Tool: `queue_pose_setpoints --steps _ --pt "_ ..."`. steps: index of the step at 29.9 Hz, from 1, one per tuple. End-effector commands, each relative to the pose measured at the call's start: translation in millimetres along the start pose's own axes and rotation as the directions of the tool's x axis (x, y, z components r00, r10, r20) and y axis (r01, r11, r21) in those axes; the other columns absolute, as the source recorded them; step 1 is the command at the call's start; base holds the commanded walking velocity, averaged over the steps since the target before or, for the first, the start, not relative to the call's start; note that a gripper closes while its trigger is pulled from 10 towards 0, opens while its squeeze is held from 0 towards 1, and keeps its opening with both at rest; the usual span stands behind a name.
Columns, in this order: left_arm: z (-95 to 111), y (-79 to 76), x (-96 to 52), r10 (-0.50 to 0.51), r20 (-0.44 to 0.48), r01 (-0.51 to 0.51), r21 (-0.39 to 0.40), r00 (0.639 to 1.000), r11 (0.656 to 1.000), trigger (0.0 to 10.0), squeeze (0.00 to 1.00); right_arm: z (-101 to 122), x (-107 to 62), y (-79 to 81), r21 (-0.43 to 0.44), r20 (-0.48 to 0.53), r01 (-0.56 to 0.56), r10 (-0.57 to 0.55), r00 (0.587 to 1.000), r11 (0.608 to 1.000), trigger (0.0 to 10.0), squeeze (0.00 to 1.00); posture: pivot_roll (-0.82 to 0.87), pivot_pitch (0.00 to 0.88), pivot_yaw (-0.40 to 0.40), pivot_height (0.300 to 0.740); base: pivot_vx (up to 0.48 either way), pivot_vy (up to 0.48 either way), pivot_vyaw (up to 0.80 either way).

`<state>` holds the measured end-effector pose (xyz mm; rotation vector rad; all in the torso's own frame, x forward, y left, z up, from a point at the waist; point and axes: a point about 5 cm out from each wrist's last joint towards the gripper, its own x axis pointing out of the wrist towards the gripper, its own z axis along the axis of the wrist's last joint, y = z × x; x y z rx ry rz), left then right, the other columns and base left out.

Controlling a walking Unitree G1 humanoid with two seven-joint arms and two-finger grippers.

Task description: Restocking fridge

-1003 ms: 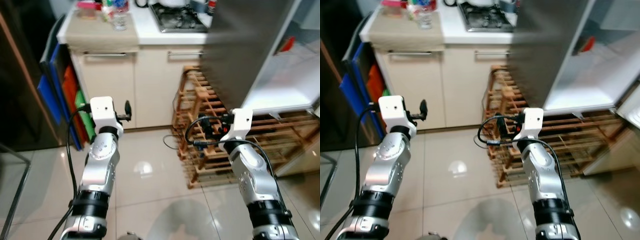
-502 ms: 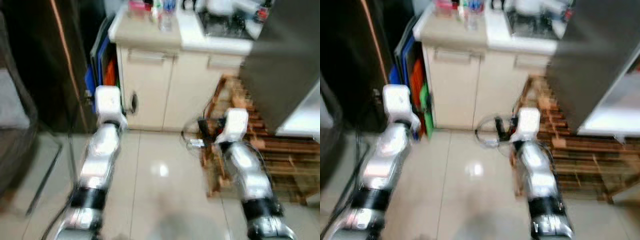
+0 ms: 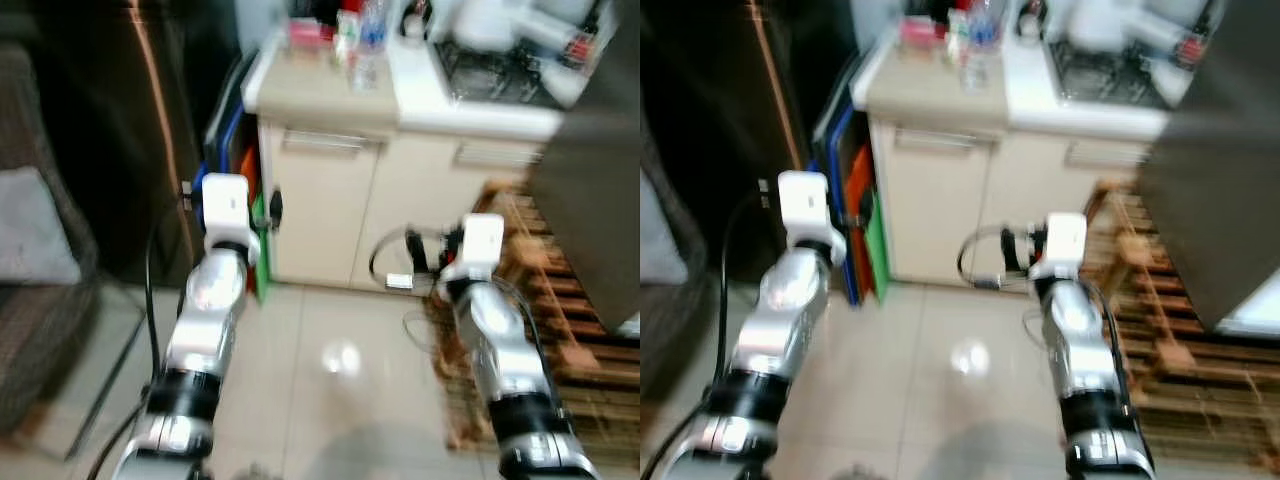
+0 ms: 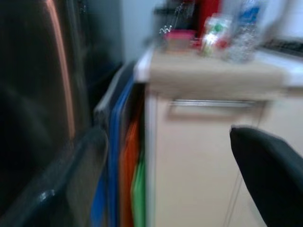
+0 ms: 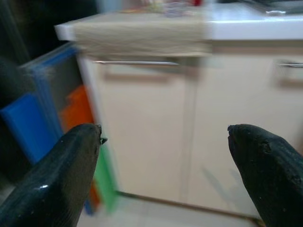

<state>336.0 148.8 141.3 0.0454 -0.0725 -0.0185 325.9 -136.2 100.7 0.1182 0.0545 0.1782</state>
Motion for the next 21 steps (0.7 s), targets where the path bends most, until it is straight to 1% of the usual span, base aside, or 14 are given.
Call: queue_pose_setpoints --steps 1,3,6,7,9,13,14,17,21 --pt "9.8 -14.0 2.9 -0.050 0.039 0.050 -0.003 0.998 0.999 10.0 0.00 10.6 -1.4 -13.2 -0.032 0.043 0.038 -0.037 0.998 0.999 10.0 0.00 -0.01 0.000 -0.006 0.740 0.480 0.000 0.00" --pt "12.1 -15.4 5.0 -0.069 0.048 0.069 0.005 0.996 0.998 10.0 0.00 18.4 0.6 -11.2 -0.041 0.087 0.049 -0.046 0.995 0.998 10.0 0.00 -0.01 0.000 0.004 0.740 0.480 0.000 0.00" --pt "14.6 -15.1 7.8 -0.083 0.054 0.083 0.010 0.995 0.997 10.0 0.00 28.5 2.7 -10.8 -0.022 0.131 0.074 -0.070 0.989 0.997 10.0 0.00 -0.01 0.000 0.021 0.740 0.480 0.000 -0.15" --pt "16.2 -15.1 9.2 -0.090 0.059 0.090 0.015 0.994 0.996 10.0 0.00 32.4 3.6 -10.8 -0.015 0.140 0.082 -0.079 0.987 0.997 10.0 0.00 -0.02 0.000 0.024 0.740 0.480 0.000 -0.80" --pt "17.9 -15.9 11.8 -0.100 0.062 0.099 0.018 0.993 0.995 10.0 0.00 38.0 4.6 -10.7 -0.032 0.156 0.097 -0.091 0.983 0.995 10.0 0.00 -0.02 0.000 0.032 0.740 0.480 0.000 -0.79" --pt "21.1 -20.5 13.5 -0.119 0.074 0.119 0.015 0.990 0.993 10.0 0.00 41.9 4.2 -13.4 -0.036 0.174 0.120 -0.111 0.978 0.992 10.0 0.00 -0.02 0.000 0.039 0.740 0.480 0.000 -0.79" --pt "24.6 -23.7 13.6 -0.145 0.093 0.143 0.029 0.985 0.989 10.0 0.00 44.0 3.8 -16.2 -0.026 0.189 0.130 -0.123 0.974 0.991 10.0 0.00 -0.02 0.000 0.046 0.740 0.480 0.000 0.00" --pt "25.6 -23.9 13.7 -0.158 0.099 0.155 0.036 0.982 0.987 10.0 0.00 44.9 3.8 -17.5 -0.022 0.197 0.138 -0.131 0.972 0.990 10.0 0.00 -0.03 0.000 0.051 0.740 0.480 0.000 0.00" --pt "27.3 -24.9 15.8 -0.168 0.104 0.166 0.030 0.980 0.986 10.0 0.00 49.5 4.6 -12.0 -0.024 0.215 0.129 -0.121 0.969 0.991 10.0 0.00 -0.03 0.000 0.056 0.740 0.480 0.000 0.00"
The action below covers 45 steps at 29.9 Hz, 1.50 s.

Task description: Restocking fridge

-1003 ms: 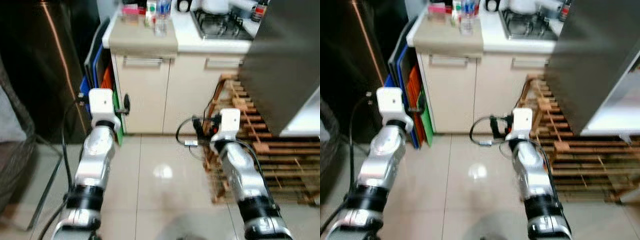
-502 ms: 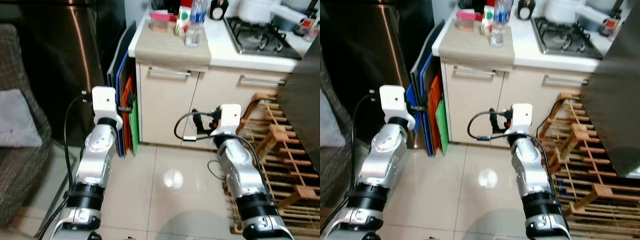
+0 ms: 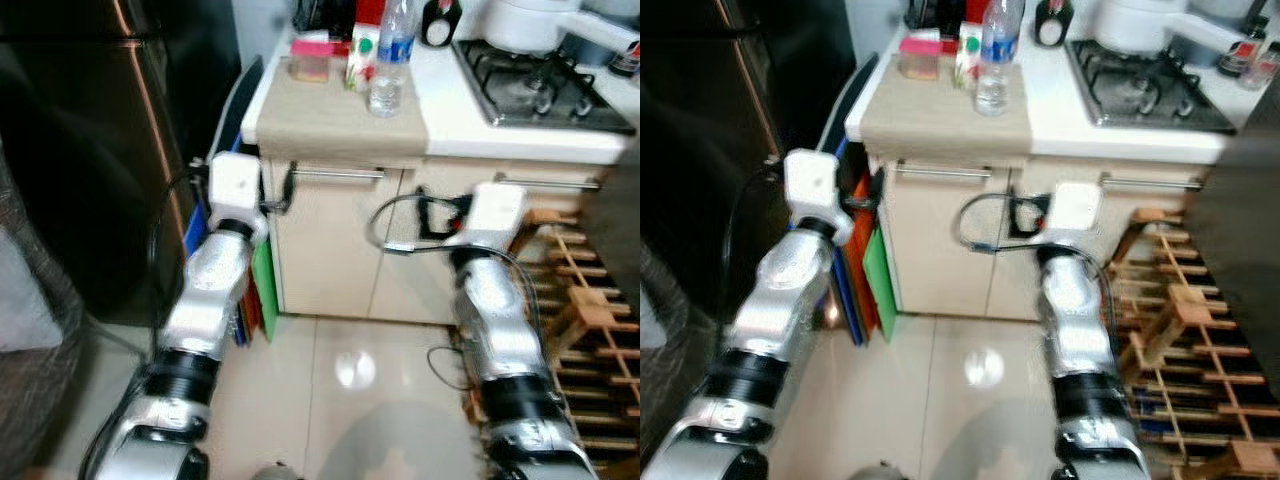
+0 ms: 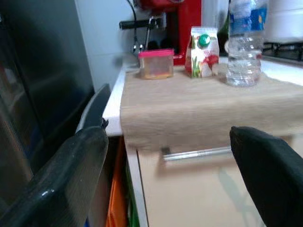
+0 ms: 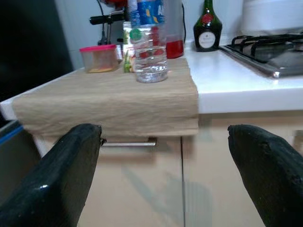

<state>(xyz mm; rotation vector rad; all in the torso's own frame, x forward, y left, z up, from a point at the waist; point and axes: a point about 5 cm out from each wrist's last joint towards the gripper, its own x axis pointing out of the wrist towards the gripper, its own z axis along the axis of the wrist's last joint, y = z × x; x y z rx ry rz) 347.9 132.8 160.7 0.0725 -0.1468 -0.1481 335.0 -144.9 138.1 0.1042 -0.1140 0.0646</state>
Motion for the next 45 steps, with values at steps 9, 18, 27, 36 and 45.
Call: queue_pose_setpoints --steps 9,18,27,36,45 --pt "21.5 -14.6 9.4 -0.050 0.100 0.052 -0.020 0.994 0.998 10.0 0.00 24.5 6.7 -0.4 -0.065 0.085 -0.009 0.014 0.996 0.998 10.0 0.00 -0.04 0.000 0.045 0.740 0.480 0.000 0.00" --pt "23.6 -19.5 10.3 -0.059 0.116 0.064 -0.036 0.991 0.997 10.0 0.00 21.1 2.7 -4.1 -0.063 0.075 -0.002 0.007 0.997 0.998 10.0 0.00 -0.05 0.000 0.048 0.740 0.480 0.000 -0.66" --pt "77.7 24.9 35.2 0.039 0.255 -0.054 0.051 0.966 0.997 10.0 0.00 27.7 -0.4 -6.8 -0.074 0.096 0.016 -0.009 0.995 0.997 10.0 0.00 -0.06 0.000 0.058 0.740 0.107 0.000 0.00" --pt "139.4 41.0 76.8 -0.094 0.207 0.106 -0.047 0.974 0.993 10.0 0.00 24.8 -5.9 -1.1 -0.032 0.101 0.025 -0.022 0.995 0.999 10.0 0.00 -0.05 0.000 0.093 0.740 0.000 0.000 0.00" --pt "144.8 11.4 96.6 -0.215 0.124 0.227 -0.096 0.969 0.969 10.0 0.00 18.0 -38.3 7.2 -0.054 0.065 0.007 -0.004 0.998 0.999 10.0 0.00 -0.12 0.000 0.129 0.740 0.000 0.000 0.00"
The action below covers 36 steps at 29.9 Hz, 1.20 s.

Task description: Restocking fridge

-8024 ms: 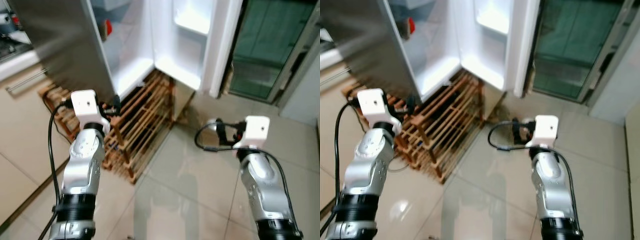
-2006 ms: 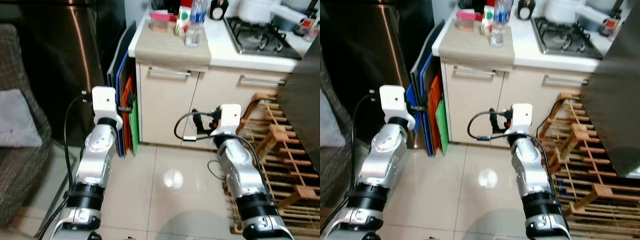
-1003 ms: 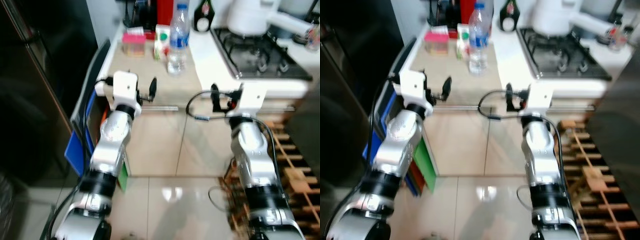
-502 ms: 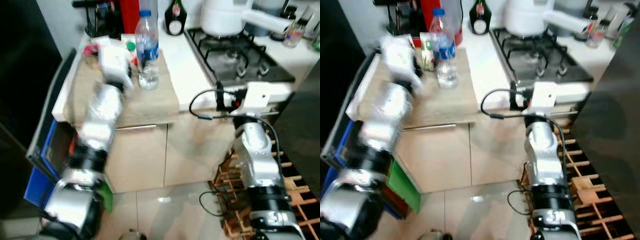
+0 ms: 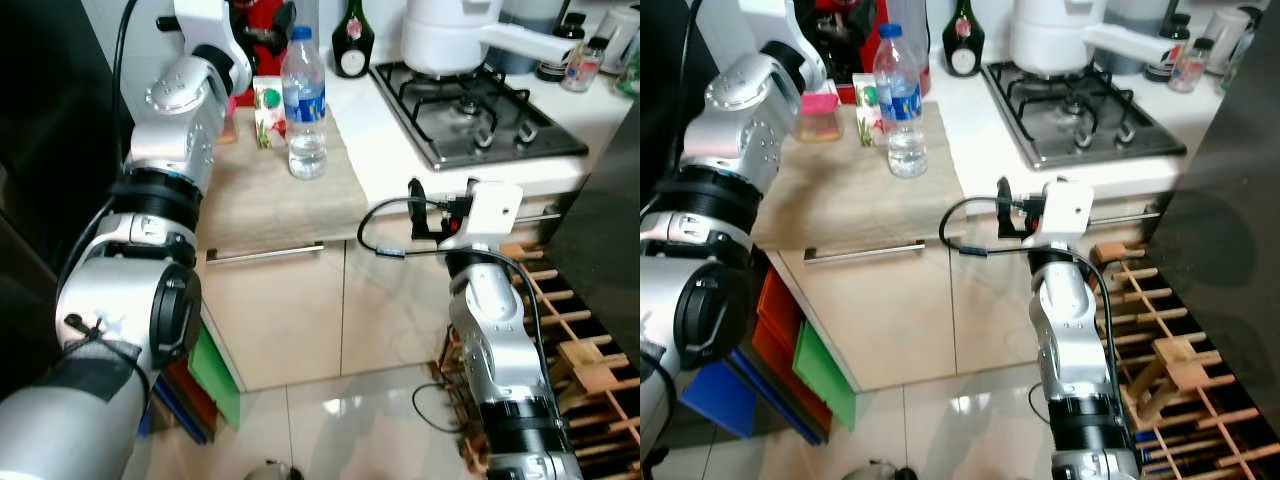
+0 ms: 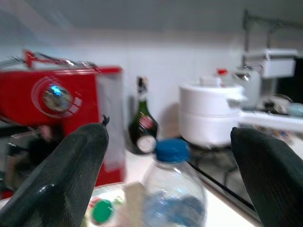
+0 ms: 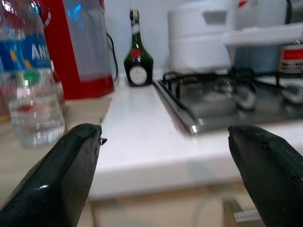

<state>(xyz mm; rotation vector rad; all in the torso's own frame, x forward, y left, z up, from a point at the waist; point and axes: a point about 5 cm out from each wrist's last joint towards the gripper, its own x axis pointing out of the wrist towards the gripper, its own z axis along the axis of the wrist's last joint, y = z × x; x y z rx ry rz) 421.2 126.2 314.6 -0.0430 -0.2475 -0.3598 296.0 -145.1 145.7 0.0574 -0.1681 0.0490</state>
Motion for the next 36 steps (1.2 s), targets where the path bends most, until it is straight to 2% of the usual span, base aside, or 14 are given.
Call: queue_pose_setpoints --steps 1,3,5,6,7,10,11,17,23,24,26,30,36 --pt "0.7 -7.7 4.9 -0.031 -0.020 0.031 0.010 0.999 0.999 10.0 0.00 5.8 -5.2 3.3 -0.014 0.005 -0.004 0.004 1.000 1.000 10.0 0.00 -0.13 0.000 0.132 0.740 0.000 0.000 0.00" --pt "-0.2 -9.2 6.4 -0.030 -0.031 0.030 0.014 0.999 0.999 10.0 0.00 5.7 -17.2 3.9 -0.023 -0.006 -0.005 0.005 1.000 1.000 10.0 0.00 -0.15 0.000 0.138 0.740 0.000 0.000 0.00" --pt "2.9 -4.9 7.2 0.017 -0.029 -0.016 0.037 0.999 0.999 10.0 0.00 3.6 -31.5 4.1 -0.025 -0.036 -0.007 0.006 0.999 1.000 10.0 0.00 -0.17 0.003 0.139 0.740 0.000 0.000 0.00" --pt "2.9 -4.9 7.2 0.017 -0.029 -0.016 0.037 0.999 0.999 10.0 0.00 3.6 -31.5 4.1 -0.025 -0.036 -0.007 0.006 0.999 1.000 10.0 0.00 -0.17 0.003 0.139 0.740 0.000 0.000 0.00" --pt "7.8 -1.7 7.8 0.036 -0.016 -0.036 0.036 0.999 0.999 10.0 0.00 2.4 -47.2 3.2 -0.025 -0.068 -0.001 -0.001 0.998 1.000 10.0 0.00 -0.18 0.024 0.139 0.740 0.000 0.000 0.00" --pt "10.8 2.5 7.9 0.068 -0.012 -0.067 0.035 0.998 0.997 10.0 0.00 1.6 -59.6 0.9 -0.023 -0.100 0.015 -0.018 0.995 1.000 10.0 0.00 -0.19 0.038 0.139 0.740 0.000 0.000 0.00" --pt "10.4 6.3 7.2 0.106 -0.020 -0.105 0.059 0.994 0.993 10.0 0.00 1.1 -62.9 -0.7 -0.023 -0.115 0.025 -0.027 0.993 0.999 10.0 0.00 -0.20 0.046 0.141 0.740 0.000 0.000 0.00" --pt "9.7 13.9 5.0 0.170 -0.023 -0.167 0.105 0.985 0.980 10.0 0.00 3.3 -71.6 -1.5 -0.026 -0.133 0.032 -0.035 0.991 0.999 10.0 0.00 -0.23 0.064 0.140 0.740 0.000 0.000 0.00" --pt "3.1 17.1 3.1 0.200 -0.038 -0.196 0.089 0.979 0.977 10.0 0.00 6.3 -82.3 -2.5 -0.031 -0.175 0.037 -0.042 0.984 0.999 10.0 0.00 -0.23 0.087 0.134 0.740 0.000 0.000 0.00" --pt "4.0 16.2 3.2 0.193 -0.022 -0.189 0.124 0.981 0.974 10.0 0.00 6.5 -84.4 -2.3 -0.029 -0.183 0.038 -0.043 0.982 0.999 10.0 0.00 -0.23 0.095 0.132 0.740 0.000 0.000 0.00" --pt "3.7 15.5 3.2 0.197 -0.010 -0.194 0.141 0.980 0.971 10.0 0.00 5.9 -86.5 -1.3 -0.026 -0.192 0.037 -0.042 0.980 0.999 10.0 0.00 -0.24 0.100 0.130 0.740 0.000 0.000 0.00" --pt "-9.3 12.5 2.5 0.226 -0.054 -0.225 0.018 0.973 0.974 10.0 0.00 6.6 -91.6 2.2 -0.021 -0.213 0.028 -0.032 0.977 0.999 10.0 0.00 -0.24 0.116 0.128 0.740 0.000 0.000 0.00" --pt "-25.3 6.4 1.2 0.220 -0.113 -0.223 -0.012 0.969 0.975 10.0 0.00 6.6 -95.1 0.4 -0.022 -0.231 0.030 -0.034 0.972 0.999 10.0 0.00 -0.25 0.123 0.124 0.740 0.000 0.000 0.00"
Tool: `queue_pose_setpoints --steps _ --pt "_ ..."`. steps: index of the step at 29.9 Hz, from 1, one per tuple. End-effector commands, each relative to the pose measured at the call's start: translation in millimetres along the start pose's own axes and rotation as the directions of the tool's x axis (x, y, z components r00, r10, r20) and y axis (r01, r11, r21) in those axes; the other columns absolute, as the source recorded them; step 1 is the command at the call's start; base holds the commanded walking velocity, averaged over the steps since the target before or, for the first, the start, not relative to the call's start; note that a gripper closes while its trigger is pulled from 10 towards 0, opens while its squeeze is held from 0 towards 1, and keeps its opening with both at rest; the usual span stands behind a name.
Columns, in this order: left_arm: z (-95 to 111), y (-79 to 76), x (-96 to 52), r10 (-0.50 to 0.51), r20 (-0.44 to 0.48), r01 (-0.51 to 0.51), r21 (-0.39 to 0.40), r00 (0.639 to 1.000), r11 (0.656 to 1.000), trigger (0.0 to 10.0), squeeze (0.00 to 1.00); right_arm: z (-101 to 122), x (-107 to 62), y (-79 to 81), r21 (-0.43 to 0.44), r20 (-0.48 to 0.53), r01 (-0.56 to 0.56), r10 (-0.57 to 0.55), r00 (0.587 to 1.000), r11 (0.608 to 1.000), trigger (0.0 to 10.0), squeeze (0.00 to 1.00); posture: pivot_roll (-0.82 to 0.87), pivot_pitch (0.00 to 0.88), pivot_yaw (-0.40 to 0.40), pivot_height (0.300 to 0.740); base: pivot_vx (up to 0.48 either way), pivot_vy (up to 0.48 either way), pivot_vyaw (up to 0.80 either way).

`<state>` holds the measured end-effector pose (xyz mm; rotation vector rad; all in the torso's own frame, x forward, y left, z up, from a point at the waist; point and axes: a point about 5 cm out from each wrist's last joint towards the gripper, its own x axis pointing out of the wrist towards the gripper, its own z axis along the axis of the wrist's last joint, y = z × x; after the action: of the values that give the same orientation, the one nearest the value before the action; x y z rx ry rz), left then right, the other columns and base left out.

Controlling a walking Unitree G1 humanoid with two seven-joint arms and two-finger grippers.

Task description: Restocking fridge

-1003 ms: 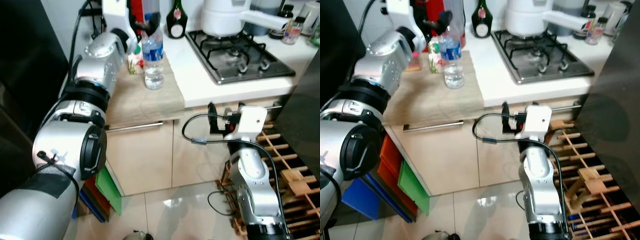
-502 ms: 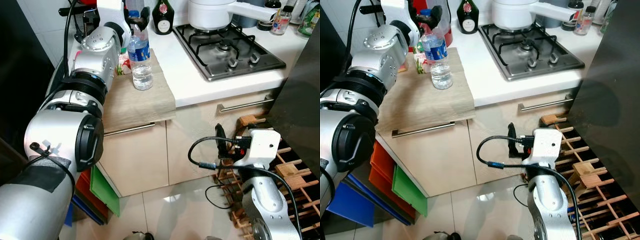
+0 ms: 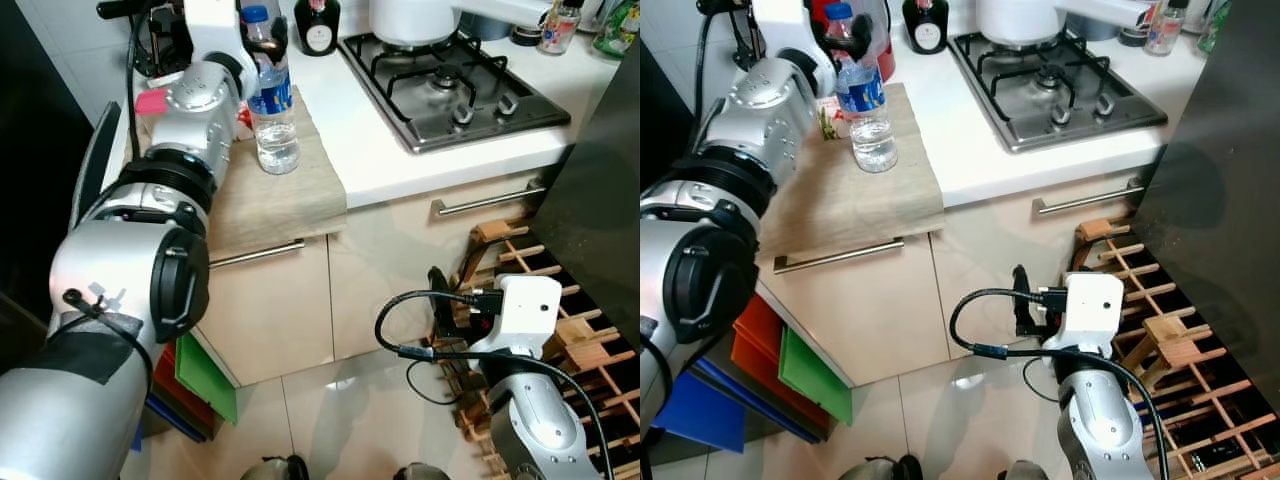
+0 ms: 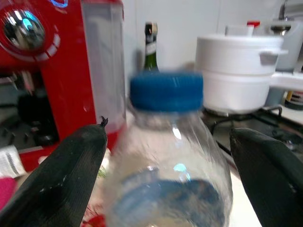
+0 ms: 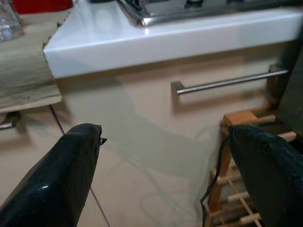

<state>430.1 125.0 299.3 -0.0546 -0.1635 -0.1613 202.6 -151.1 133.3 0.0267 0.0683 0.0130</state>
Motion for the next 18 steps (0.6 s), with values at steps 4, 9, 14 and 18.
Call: queue_pose_setpoints --steps 4,9,14,18 --pt "-14.3 2.6 -2.3 0.005 -0.068 -0.007 -0.023 0.998 1.000 0.0 0.00 3.2 1.1 2.7 0.011 0.000 -0.013 0.013 1.000 1.000 10.0 0.00 -0.24 0.117 0.121 0.740 0.000 0.000 0.00" --pt "-10.2 1.0 -1.2 0.006 -0.058 -0.006 -0.003 0.998 1.000 0.0 0.00 4.1 6.3 3.3 0.013 0.001 -0.016 0.016 1.000 1.000 10.0 0.00 -0.24 0.105 0.125 0.740 0.000 0.000 0.00" --pt "-8.6 0.6 -0.9 -0.001 -0.056 0.001 0.006 0.998 1.000 0.0 0.00 4.1 7.4 2.5 0.018 0.003 -0.012 0.012 1.000 1.000 10.0 0.00 -0.24 0.097 0.127 0.740 0.000 0.000 0.00" --pt "-9.5 0.4 -1.0 -0.005 -0.065 0.007 0.034 0.998 0.999 0.0 0.00 3.7 10.9 2.6 0.021 0.005 -0.010 0.010 1.000 1.000 10.0 0.00 -0.23 0.086 0.130 0.740 0.000 0.000 0.00"
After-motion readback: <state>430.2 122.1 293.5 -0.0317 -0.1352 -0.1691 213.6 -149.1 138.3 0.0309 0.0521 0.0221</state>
